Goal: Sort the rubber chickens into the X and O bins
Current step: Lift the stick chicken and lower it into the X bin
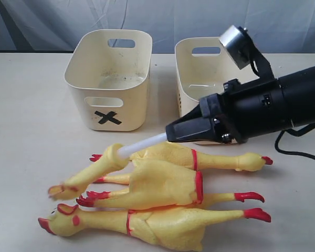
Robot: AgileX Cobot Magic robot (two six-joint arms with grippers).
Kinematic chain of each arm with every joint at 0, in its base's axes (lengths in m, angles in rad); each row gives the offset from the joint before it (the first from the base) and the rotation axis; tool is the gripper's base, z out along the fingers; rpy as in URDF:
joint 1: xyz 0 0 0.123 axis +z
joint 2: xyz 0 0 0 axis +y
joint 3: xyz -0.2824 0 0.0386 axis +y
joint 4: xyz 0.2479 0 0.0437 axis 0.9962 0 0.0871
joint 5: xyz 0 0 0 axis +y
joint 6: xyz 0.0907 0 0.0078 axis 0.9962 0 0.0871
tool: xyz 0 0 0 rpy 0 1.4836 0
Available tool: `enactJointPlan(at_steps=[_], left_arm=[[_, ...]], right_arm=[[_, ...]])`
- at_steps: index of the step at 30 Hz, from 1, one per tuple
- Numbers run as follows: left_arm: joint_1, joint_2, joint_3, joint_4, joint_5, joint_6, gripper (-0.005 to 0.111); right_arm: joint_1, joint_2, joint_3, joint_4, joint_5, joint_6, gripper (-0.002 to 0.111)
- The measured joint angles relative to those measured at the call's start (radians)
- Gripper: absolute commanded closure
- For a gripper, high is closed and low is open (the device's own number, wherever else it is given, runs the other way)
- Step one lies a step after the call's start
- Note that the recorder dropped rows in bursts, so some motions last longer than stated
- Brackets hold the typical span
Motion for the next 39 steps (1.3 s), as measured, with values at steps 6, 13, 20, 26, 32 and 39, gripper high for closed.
enactJointPlan(at_steps=[6, 13, 20, 26, 32, 39], left_arm=[[0.000, 0.000, 0.000, 0.000, 0.000, 0.000, 0.107], [0.000, 0.000, 0.000, 0.000, 0.000, 0.000, 0.107], [0.000, 0.000, 0.000, 0.000, 0.000, 0.000, 0.107], [0.000, 0.000, 0.000, 0.000, 0.000, 0.000, 0.107], [0.000, 0.000, 0.000, 0.000, 0.000, 0.000, 0.107], [0.000, 0.000, 0.000, 0.000, 0.000, 0.000, 0.107]], right_arm=[[0.000, -0.031, 0.000, 0.190, 0.160, -0.077, 0.096], [0.000, -0.056, -0.033, 0.380, 0.108, -0.231, 0.096], [0.000, -0.056, -0.158, 0.396, -0.096, -0.292, 0.096], [0.000, -0.053, -0.267, 0.400, -0.338, -0.311, 0.096], [0.000, 0.009, -0.383, 0.407, -0.492, -0.313, 0.096], [0.000, 0.174, -0.492, 0.409, -0.504, -0.315, 0.096]])
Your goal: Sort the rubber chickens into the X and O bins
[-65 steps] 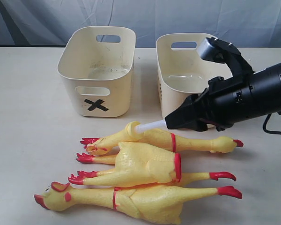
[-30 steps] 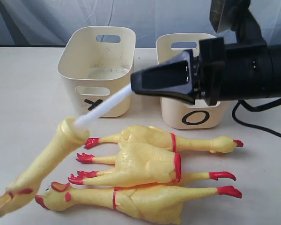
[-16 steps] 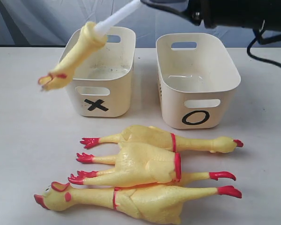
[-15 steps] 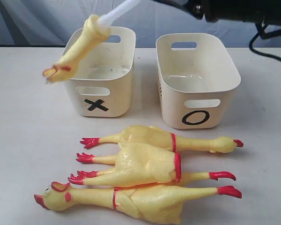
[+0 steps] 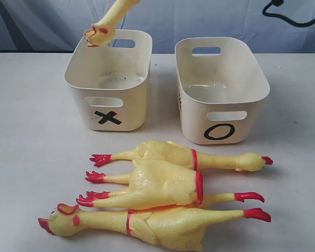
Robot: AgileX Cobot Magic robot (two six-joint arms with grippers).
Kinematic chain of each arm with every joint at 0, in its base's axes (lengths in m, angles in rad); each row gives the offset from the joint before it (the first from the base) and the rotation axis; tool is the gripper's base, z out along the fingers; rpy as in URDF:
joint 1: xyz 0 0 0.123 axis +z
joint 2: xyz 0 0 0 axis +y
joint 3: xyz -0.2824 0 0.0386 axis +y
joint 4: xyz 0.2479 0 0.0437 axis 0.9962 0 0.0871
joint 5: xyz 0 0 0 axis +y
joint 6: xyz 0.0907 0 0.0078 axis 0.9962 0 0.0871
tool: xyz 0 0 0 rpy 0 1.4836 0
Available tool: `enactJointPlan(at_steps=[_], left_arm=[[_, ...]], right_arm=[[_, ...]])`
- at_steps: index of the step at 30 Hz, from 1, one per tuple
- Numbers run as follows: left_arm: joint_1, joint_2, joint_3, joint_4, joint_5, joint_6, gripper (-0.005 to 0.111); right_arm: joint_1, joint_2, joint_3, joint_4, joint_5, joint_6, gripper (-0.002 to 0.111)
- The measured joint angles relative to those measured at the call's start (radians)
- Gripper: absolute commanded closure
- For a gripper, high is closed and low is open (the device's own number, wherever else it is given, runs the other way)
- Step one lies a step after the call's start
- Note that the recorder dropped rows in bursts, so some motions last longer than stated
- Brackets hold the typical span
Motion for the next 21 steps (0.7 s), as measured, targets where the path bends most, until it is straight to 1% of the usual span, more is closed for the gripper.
enactJointPlan(at_steps=[8, 10, 13, 14, 15, 16, 19, 21], left_arm=[[0.000, 0.000, 0.000, 0.000, 0.000, 0.000, 0.107], [0.000, 0.000, 0.000, 0.000, 0.000, 0.000, 0.107], [0.000, 0.000, 0.000, 0.000, 0.000, 0.000, 0.107], [0.000, 0.000, 0.000, 0.000, 0.000, 0.000, 0.107], [0.000, 0.000, 0.000, 0.000, 0.000, 0.000, 0.107], [0.000, 0.000, 0.000, 0.000, 0.000, 0.000, 0.107], [0.000, 0.000, 0.000, 0.000, 0.000, 0.000, 0.107], [0.000, 0.000, 0.000, 0.000, 0.000, 0.000, 0.107]], right_arm=[[0.000, 0.212, -0.099, 0.000, -0.015, 0.002, 0.095], [0.000, 0.255, -0.121, 0.000, 0.004, 0.002, 0.086], [0.000, 0.311, -0.140, 0.004, 0.042, 0.005, 0.064], [0.000, 0.327, -0.142, 0.004, 0.055, 0.005, 0.058], [0.000, 0.342, -0.145, 0.004, 0.066, 0.008, 0.056], [0.000, 0.353, -0.145, 0.004, 0.076, 0.008, 0.057], [0.000, 0.368, -0.145, 0.004, 0.127, 0.008, 0.064], [0.000, 0.366, -0.145, 0.004, 0.205, 0.008, 0.068]])
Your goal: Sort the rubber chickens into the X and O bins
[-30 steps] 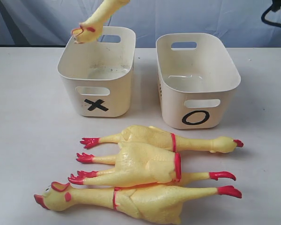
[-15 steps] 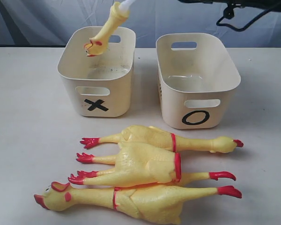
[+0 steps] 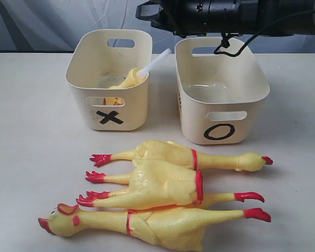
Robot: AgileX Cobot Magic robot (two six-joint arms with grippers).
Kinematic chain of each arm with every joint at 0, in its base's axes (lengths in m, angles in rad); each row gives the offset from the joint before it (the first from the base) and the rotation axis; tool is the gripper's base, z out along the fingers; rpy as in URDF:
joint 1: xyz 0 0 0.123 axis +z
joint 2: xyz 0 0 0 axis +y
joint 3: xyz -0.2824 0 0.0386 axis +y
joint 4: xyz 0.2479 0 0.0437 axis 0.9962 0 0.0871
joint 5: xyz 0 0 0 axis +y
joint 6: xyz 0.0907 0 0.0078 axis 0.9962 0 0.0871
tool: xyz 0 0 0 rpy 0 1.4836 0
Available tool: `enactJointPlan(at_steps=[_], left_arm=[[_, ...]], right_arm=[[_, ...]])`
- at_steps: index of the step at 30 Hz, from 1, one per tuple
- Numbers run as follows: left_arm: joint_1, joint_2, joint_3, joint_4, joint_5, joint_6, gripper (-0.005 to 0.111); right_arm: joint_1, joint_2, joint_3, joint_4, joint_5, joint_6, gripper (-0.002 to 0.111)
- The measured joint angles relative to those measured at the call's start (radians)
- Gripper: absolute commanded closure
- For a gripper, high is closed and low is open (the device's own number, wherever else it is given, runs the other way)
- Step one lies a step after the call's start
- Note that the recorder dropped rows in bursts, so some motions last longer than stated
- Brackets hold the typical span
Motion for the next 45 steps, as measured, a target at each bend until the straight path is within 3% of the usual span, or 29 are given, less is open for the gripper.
enactJointPlan(at_steps=[3, 7, 11, 16, 22, 27, 36, 45], left_arm=[[0.000, 0.000, 0.000, 0.000, 0.000, 0.000, 0.107], [0.000, 0.000, 0.000, 0.000, 0.000, 0.000, 0.107], [0.000, 0.000, 0.000, 0.000, 0.000, 0.000, 0.107], [0.000, 0.000, 0.000, 0.000, 0.000, 0.000, 0.107], [0.000, 0.000, 0.000, 0.000, 0.000, 0.000, 0.107], [0.000, 0.000, 0.000, 0.000, 0.000, 0.000, 0.107], [0.000, 0.000, 0.000, 0.000, 0.000, 0.000, 0.107], [0.000, 0.000, 0.000, 0.000, 0.000, 0.000, 0.107]], right_arm=[[-0.004, -0.030, 0.000, -0.017, 0.140, 0.000, 0.065], [-0.007, -0.119, -0.002, -0.195, 0.323, 0.013, 0.062], [0.002, -0.217, -0.004, -0.534, 0.479, 0.112, 0.062], [0.066, -0.290, 0.057, -0.884, 0.517, 0.266, 0.062], [0.186, -0.304, 0.194, -1.111, 0.495, 0.357, 0.062], [0.252, -0.304, 0.340, -1.267, 0.363, 0.401, 0.062], [0.262, -0.294, 0.427, -1.285, 0.110, 0.405, 0.062], [0.262, -0.309, 0.427, -1.331, 0.065, 0.529, 0.062]])
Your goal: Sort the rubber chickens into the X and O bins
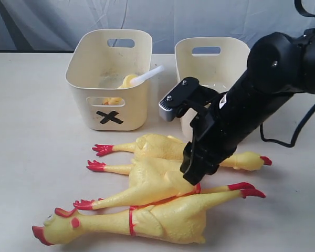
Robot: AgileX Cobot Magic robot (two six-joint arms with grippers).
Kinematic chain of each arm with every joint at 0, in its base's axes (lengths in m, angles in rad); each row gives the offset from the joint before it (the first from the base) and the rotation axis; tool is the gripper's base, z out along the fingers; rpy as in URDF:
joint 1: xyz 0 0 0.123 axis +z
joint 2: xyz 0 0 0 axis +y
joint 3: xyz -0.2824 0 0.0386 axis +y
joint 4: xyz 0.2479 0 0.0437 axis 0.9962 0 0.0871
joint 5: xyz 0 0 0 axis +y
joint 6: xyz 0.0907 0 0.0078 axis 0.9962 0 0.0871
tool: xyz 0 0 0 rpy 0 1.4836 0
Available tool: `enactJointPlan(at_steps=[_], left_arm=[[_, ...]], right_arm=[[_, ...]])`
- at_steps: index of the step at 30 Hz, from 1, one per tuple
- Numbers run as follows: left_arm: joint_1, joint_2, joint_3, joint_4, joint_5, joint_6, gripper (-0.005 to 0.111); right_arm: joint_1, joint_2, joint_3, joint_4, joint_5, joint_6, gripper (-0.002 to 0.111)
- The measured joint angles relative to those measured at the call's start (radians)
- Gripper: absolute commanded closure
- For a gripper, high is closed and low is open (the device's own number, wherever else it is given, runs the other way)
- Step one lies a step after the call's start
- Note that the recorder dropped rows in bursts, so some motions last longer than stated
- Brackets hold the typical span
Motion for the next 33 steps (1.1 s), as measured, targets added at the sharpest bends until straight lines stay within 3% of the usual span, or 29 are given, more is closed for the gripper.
enactJointPlan(at_steps=[6, 10, 15, 19, 26, 33], left_arm=[[0.000, 0.000, 0.000, 0.000, 0.000, 0.000, 0.107], [0.000, 0.000, 0.000, 0.000, 0.000, 0.000, 0.107], [0.000, 0.000, 0.000, 0.000, 0.000, 0.000, 0.107], [0.000, 0.000, 0.000, 0.000, 0.000, 0.000, 0.107], [0.000, 0.000, 0.000, 0.000, 0.000, 0.000, 0.107], [0.000, 0.000, 0.000, 0.000, 0.000, 0.000, 0.107]], right_arm=[[0.000, -0.059, 0.000, -0.155, 0.068, 0.269, 0.062], [0.000, -0.064, 0.008, -0.092, 0.112, 0.308, 0.062], [0.000, -0.044, 0.022, 0.134, 0.092, 0.238, 0.062], [0.000, -0.016, 0.024, 0.147, 0.038, 0.222, 0.062], [0.000, -0.012, 0.024, 0.113, 0.004, -0.171, 0.062], [0.000, 0.016, 0.024, 0.141, -0.005, -0.278, 0.062]])
